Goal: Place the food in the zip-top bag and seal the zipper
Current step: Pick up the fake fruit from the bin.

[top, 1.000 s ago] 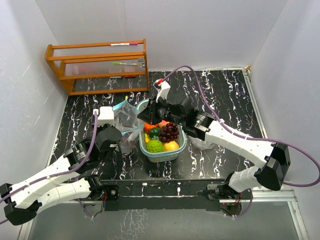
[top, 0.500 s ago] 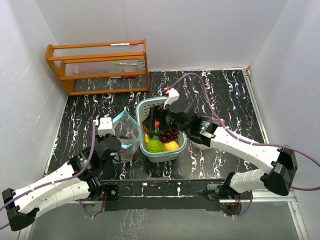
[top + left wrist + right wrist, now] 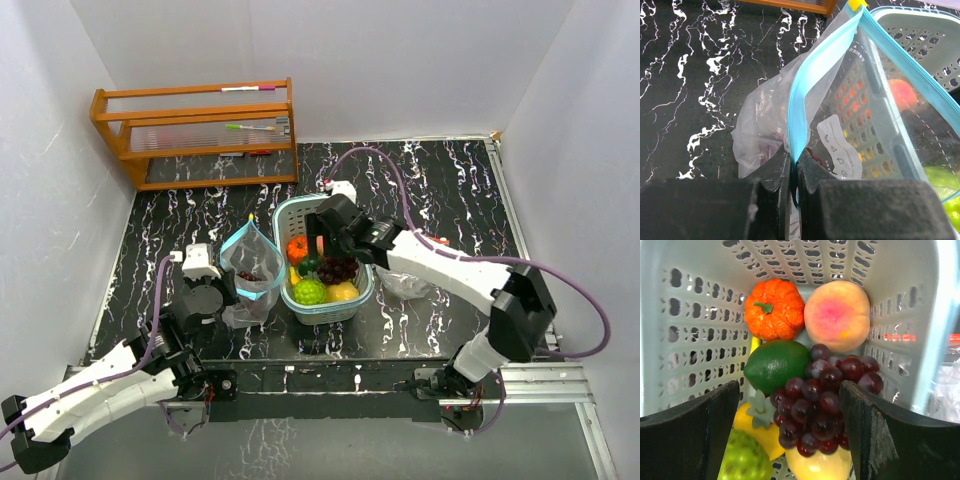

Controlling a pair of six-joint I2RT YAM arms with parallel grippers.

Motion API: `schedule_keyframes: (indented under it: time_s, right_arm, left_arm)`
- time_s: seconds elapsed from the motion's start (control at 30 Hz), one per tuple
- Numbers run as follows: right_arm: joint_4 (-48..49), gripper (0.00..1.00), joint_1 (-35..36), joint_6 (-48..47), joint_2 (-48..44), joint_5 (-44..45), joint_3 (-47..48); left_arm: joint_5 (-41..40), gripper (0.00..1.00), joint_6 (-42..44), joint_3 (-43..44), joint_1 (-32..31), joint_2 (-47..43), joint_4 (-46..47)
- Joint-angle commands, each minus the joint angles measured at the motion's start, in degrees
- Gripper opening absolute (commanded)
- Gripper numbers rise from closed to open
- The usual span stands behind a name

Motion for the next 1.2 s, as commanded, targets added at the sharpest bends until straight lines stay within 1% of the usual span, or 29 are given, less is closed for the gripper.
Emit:
schedule_keyframes:
  time_s: [0.0, 0.1, 0.23, 0.33, 0.53, 0.63, 0.77, 0.87, 0.93, 1.0, 1.07, 1.13, 1.17]
  right_arm:
    - [-4.63, 0.84, 0.08, -0.75, 4.89, 1.33, 6.12]
    - [-8.44, 0.84, 0.38, 0.57, 7.59, 1.83, 7.45]
    - [-13.81, 0.85, 1.51, 2.30, 10.09, 5.59, 8.95]
    - [-18.70, 0.86, 2.48, 3.93, 11.42, 9.20, 11.76]
    - [-24.52, 0.86, 3.66, 6.04, 12.82, 14.14, 15.91]
    - [-24.43, 0.85, 4.13, 7.18, 12.71, 14.46, 14.96]
    - [-23.20, 0.85, 4.18, 8.94, 13.61, 13.42, 10.98]
    - [-20.68, 0.85, 4.15, 9.48, 16.73, 12.21, 8.59]
    - [-18.57, 0.81, 4.16, 9.31, 17.42, 12.18, 7.78]
    - [-17.50, 0.71, 4.18, 9.33, 17.59, 13.45, 7.83]
    - [-17.28, 0.53, 4.23, 9.30, 16.81, 14.58, 8.36]
    - [-17.15, 0.32, 4.27, 8.94, 15.03, 16.01, 9.24]
    - [-17.09, 0.27, 4.27, 8.82, 14.42, 16.72, 9.76]
  left_arm:
    - [0.92, 0.00, 0.85, 1.36, 0.13, -0.20, 2.62]
    - [1.08, 0.00, 1.12, 1.66, 0.14, -0.63, 2.83]
    - [1.46, 0.00, 1.34, 1.82, 0.15, -1.20, 2.93]
    - [1.21, 0.00, 1.44, 1.50, 0.15, -1.24, 3.23]
    - [1.08, 0.00, 1.58, 1.47, 0.14, -0.66, 3.76]
    - [0.96, 0.00, 1.54, 1.73, 0.15, -1.13, 3.24]
    - [1.30, 0.00, 1.62, 1.51, 0.15, -2.06, 3.59]
    - [1.52, 0.00, 1.63, 1.70, 0.15, -1.95, 3.30]
    - [1.43, 0.00, 1.41, 1.91, 0.10, -1.73, 2.92]
    - [1.46, 0.00, 1.28, 1.92, 0.15, -1.67, 2.74]
    - [1.38, 0.00, 1.19, 1.98, 0.15, -1.72, 2.53]
    - [1.16, 0.00, 1.19, 2.02, 0.15, -1.72, 2.51]
    - [1.13, 0.00, 1.19, 2.02, 0.14, -1.68, 2.58]
